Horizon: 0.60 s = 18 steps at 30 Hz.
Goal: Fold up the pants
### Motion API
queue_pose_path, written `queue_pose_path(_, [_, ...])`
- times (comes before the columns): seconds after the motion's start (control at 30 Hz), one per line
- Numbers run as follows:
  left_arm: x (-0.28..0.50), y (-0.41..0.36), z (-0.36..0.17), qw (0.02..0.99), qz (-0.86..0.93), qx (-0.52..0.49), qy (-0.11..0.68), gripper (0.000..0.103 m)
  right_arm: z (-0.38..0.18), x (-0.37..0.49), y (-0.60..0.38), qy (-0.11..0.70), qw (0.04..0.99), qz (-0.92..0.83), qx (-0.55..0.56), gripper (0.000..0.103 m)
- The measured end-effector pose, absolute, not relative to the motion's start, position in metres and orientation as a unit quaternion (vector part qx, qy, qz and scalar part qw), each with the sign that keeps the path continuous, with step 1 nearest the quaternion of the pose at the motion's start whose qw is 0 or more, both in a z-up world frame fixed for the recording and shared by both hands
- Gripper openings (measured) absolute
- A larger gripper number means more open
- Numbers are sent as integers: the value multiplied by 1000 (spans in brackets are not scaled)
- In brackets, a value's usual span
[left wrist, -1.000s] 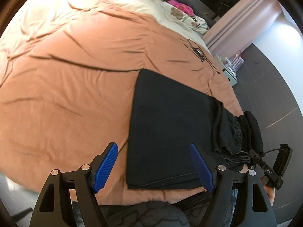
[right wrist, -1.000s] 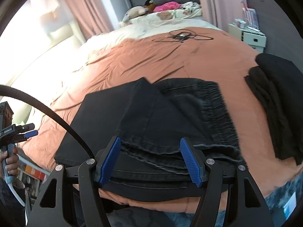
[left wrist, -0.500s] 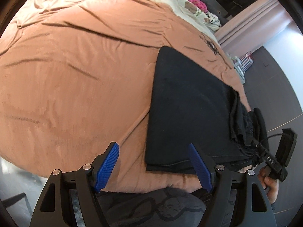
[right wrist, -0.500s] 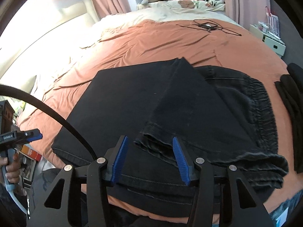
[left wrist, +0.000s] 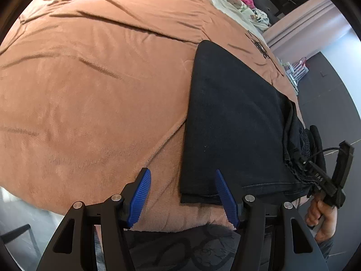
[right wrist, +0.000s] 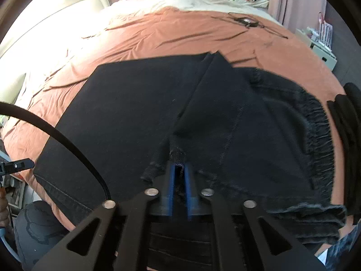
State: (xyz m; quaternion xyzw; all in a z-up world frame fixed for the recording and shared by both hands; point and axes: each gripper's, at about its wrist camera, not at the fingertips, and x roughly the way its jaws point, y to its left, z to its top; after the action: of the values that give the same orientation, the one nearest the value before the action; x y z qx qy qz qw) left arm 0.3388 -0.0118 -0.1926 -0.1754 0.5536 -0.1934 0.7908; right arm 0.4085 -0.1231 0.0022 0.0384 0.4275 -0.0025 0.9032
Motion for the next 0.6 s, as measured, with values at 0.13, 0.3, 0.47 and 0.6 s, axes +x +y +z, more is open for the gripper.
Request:
queue_pose_path(0.13, [341, -17, -191, 794, -198, -155, 553, 63, 23, 403, -138, 404, 914, -7, 45, 2])
queue_pose_path(0.3, [342, -24, -191, 801, -191, -130, 552, 68, 50, 395, -165, 376, 925, -35, 42, 2])
queue_pose_path(0.47, [343, -31, -185, 809, -189, -105, 546, 75, 66, 387, -196, 355, 931, -70, 47, 2])
queue_pose_path(0.6, [343, -37, -181, 817, -191, -94, 537, 79, 75, 393, -217, 344, 933, -90, 52, 2])
